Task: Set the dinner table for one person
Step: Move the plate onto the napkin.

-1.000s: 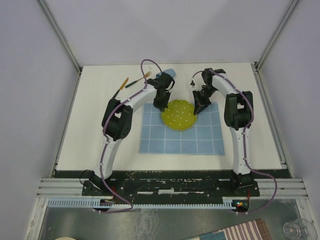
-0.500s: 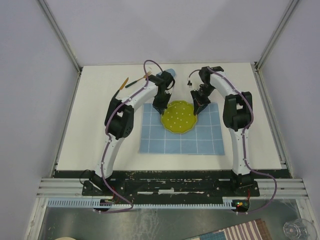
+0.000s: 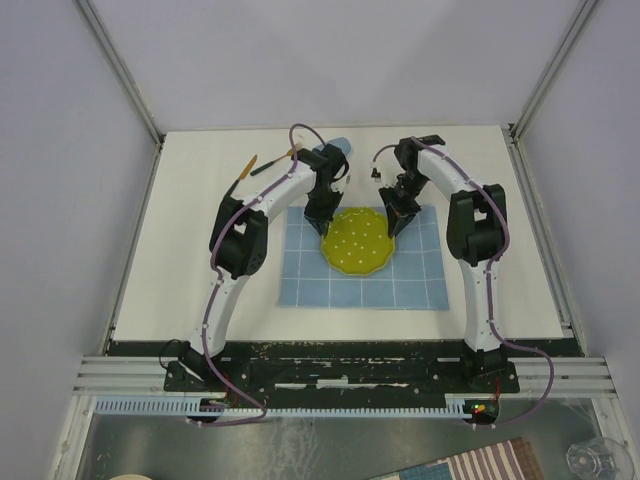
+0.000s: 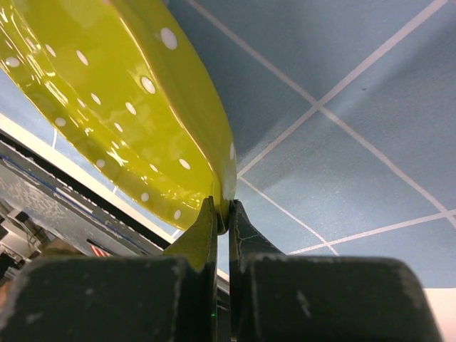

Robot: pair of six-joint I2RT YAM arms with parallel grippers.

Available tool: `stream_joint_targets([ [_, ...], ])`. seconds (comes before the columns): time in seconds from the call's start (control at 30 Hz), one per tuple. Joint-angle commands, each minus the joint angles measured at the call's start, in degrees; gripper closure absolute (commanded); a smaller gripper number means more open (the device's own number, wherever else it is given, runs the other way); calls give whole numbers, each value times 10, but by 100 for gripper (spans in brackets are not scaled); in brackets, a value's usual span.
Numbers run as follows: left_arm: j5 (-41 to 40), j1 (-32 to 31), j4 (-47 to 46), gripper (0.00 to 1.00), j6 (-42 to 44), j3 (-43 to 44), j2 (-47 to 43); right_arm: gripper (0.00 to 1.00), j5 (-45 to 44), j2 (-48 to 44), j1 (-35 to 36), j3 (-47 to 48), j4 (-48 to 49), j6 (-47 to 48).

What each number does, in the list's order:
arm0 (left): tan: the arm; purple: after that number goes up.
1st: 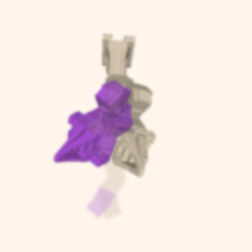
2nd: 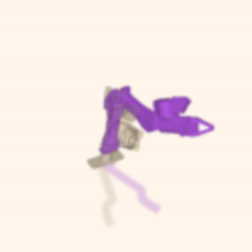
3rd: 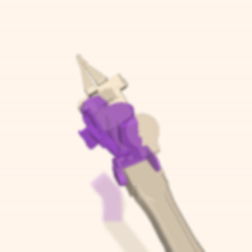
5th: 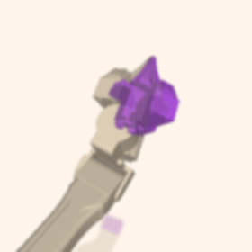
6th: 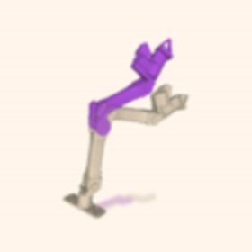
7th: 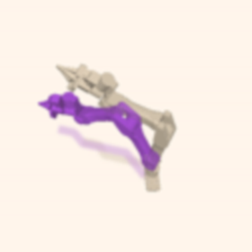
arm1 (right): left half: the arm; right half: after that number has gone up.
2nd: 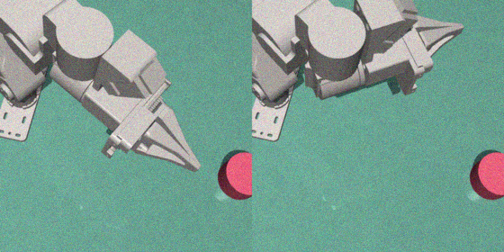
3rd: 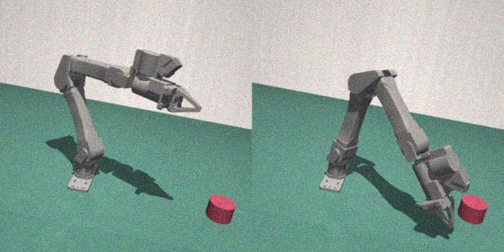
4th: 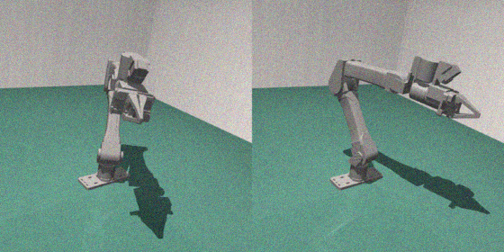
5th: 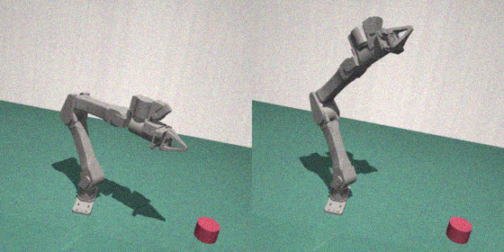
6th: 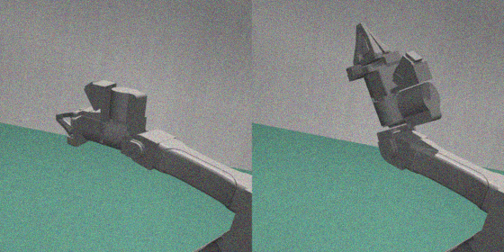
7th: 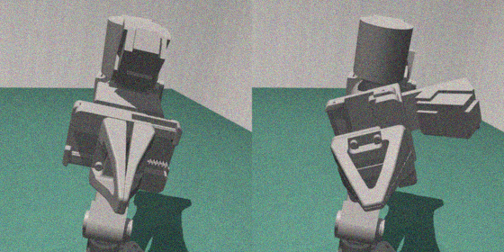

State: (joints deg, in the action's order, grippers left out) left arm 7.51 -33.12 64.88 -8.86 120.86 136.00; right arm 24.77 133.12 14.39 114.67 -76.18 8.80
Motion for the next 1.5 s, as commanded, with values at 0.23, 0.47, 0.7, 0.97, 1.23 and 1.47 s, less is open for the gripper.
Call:
stream_joint_targets([
  [0.23,82,-32,-16,97,48,37,-24,98,110,-45,45,-17,-36,58],
  [0.47,92,-48,-14,97,52,29,-24,98,102,-57,45,-48,-26,63],
  [0.7,93,-53,-4,97,55,40,-14,98,100,-54,45,-43,-20,61],
  [0.97,86,-57,-4,97,59,30,-13,98,102,-55,45,-55,-14,58],
  [1.23,65,-57,-24,97,69,25,0,98,100,-42,45,-47,-1,48],
  [1.47,42,-57,-54,97,63,17,8,98,96,-28,45,-49,11,43],
])
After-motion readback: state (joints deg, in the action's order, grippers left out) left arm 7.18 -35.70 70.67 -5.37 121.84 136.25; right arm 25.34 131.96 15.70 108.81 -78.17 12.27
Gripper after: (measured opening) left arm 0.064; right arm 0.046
